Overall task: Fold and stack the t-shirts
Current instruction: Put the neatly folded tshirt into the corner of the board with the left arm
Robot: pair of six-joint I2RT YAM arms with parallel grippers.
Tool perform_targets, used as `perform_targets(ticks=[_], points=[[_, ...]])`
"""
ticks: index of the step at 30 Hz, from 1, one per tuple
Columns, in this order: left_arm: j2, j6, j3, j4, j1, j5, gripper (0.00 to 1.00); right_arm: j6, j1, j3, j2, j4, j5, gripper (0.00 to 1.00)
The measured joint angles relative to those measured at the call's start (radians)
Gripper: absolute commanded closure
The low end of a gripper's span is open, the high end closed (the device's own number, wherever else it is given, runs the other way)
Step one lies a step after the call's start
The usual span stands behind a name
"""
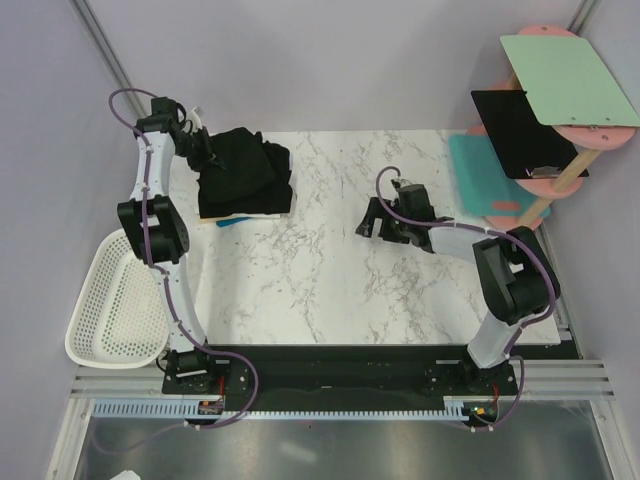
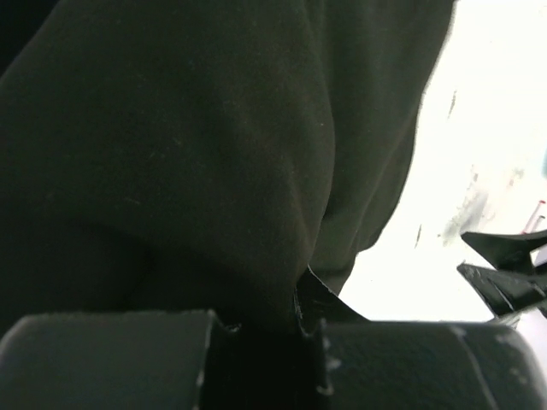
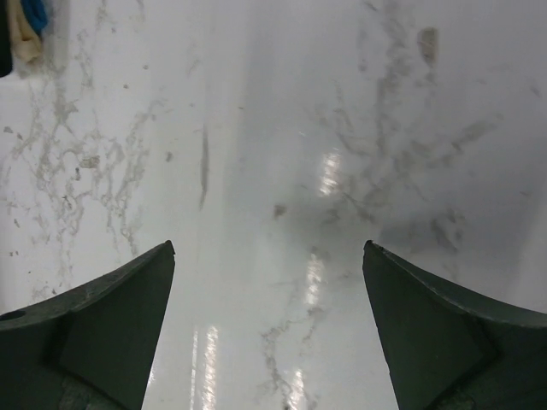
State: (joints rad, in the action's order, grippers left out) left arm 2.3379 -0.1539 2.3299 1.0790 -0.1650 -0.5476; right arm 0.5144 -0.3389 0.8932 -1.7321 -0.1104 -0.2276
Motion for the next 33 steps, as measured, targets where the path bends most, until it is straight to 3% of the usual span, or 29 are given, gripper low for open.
perform_targets(ticks=[6, 11, 19, 24, 33], points=[[0.003, 0.0, -0.007, 0.005, -0.001, 0.049, 0.98, 0.01, -0.128, 0.249, -0.103, 0.027, -0.005, 0.02], [0.008, 0.0, -0.007, 0.006, -0.001, 0.067, 0.98, 0.053, -0.179, 0.485, -0.225, -0.06, -0.034, 0.06], [0.029, 0.0, -0.007, 0.006, -0.002, 0.065, 0.98, 0.164, -0.233, 0.89, -0.531, -0.135, -0.079, 0.15], [0.042, 0.0, -0.007, 0.007, -0.002, 0.064, 0.98, 0.201, -0.266, 1.008, -0.647, -0.12, -0.092, 0.23], [0.042, 0.0, -0.007, 0.007, -0.004, 0.046, 0.98, 0.232, -0.299, 1.151, -0.738, -0.098, -0.097, 0.27]])
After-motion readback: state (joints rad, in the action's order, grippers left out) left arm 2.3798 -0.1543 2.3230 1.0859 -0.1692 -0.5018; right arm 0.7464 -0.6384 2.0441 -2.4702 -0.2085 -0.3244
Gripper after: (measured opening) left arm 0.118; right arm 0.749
